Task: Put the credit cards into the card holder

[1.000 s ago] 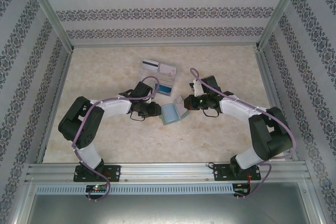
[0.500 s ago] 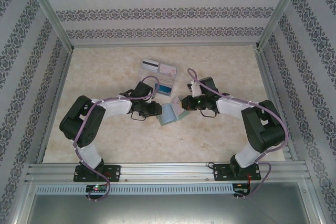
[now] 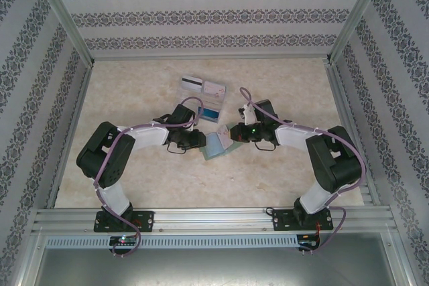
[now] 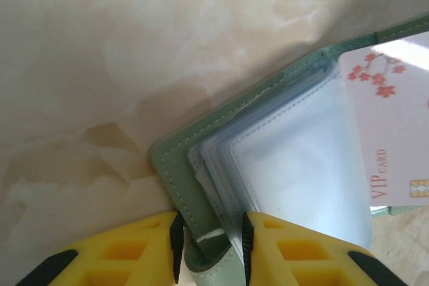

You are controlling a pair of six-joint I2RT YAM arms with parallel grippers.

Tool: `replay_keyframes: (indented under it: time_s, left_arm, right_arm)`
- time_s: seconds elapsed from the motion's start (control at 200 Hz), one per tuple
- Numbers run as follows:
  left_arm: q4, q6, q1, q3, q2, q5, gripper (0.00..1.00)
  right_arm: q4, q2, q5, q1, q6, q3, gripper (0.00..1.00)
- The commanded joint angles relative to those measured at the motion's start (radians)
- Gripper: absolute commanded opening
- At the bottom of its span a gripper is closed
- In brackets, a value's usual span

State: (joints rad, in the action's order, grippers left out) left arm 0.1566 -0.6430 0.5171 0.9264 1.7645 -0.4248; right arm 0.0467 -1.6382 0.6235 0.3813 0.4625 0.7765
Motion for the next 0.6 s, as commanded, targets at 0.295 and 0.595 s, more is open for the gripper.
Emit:
replay_keyframes:
  time_s: [0.295,0.595]
  left_arm:
    - [0.016,0.023,0.011,0.000,0.019,0.034,0.25]
    - [0.019,0.024,0.012,0.000,0.011,0.037,0.24]
  right_arm:
    - [0.033,0.002,0.050,-0.001,0.024,-0.014,0.00]
    - [0.050,-0.029,0.045,0.003,0.044,-0.046,0.00]
